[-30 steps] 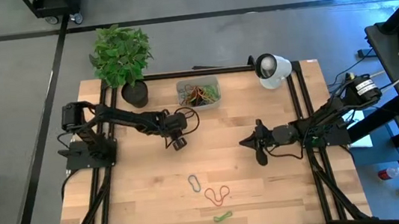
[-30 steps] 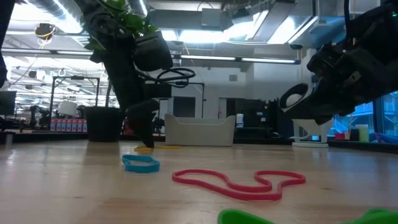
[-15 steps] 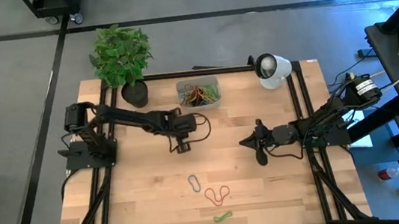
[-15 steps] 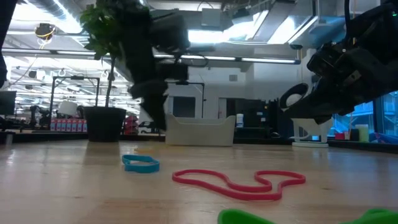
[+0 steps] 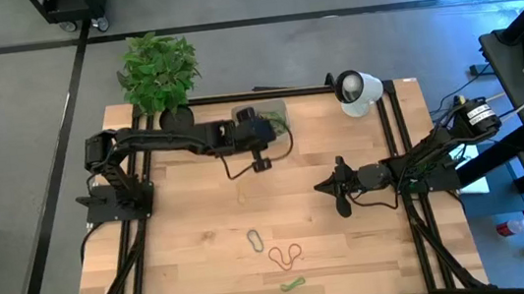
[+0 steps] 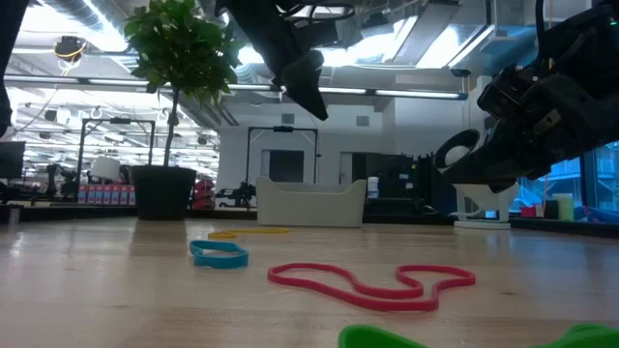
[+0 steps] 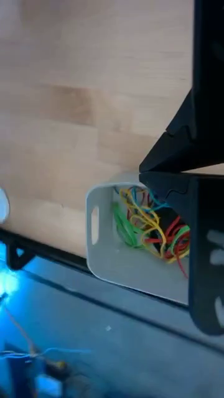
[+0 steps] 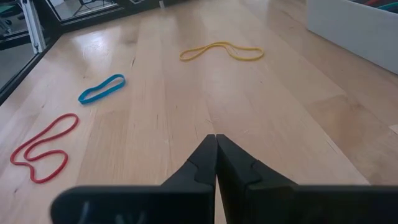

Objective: Pick and place rubber bands into bin
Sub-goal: Put the yellow rubber band into the gray bin

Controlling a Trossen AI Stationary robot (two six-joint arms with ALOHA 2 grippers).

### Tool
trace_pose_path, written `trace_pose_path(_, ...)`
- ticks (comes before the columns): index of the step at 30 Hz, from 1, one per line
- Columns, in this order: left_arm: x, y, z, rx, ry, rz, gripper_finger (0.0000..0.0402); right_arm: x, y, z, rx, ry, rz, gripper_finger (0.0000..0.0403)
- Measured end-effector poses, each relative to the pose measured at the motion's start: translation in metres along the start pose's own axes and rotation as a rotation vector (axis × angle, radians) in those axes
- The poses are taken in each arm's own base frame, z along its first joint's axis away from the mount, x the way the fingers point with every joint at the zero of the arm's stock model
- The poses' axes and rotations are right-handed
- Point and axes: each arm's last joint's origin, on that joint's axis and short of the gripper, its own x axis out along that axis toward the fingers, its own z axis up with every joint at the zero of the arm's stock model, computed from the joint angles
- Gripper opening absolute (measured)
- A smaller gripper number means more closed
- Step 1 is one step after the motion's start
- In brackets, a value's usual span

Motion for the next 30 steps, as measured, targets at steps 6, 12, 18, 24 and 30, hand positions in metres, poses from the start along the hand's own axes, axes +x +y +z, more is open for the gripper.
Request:
trace_pose_path(6, 0.006, 0.007, -0.016, -0.13, 0.111, -0.06, 0.0005, 0.0, 0.0, 0.0, 0.0, 0.003, 0.0, 0.0011)
trace_pose_path(12, 0.009, 0.0, -0.046, -0.249, 0.327, -0.03, 0.0022, 0.0, -0.001, -0.002, 0.002, 0.018, -0.006, 0.0011)
trace_pose_path(18, 0.019, -0.016, -0.081, -0.336, 0.435, -0.022, 0.0049, 0.0, -0.001, -0.002, 0.0, 0.018, -0.006, 0.0011)
trace_pose_path(24, 0.027, -0.03, -0.107, -0.391, 0.463, -0.009, 0.0078, 0.0, 0.0, -0.001, -0.006, 0.015, -0.005, 0.0011)
trace_pose_path(30, 0.031, -0.033, -0.107, -0.411, 0.4, -0.022, 0.0096, 0.0, 0.0, -0.001, -0.023, 0.012, -0.004, 0.0011)
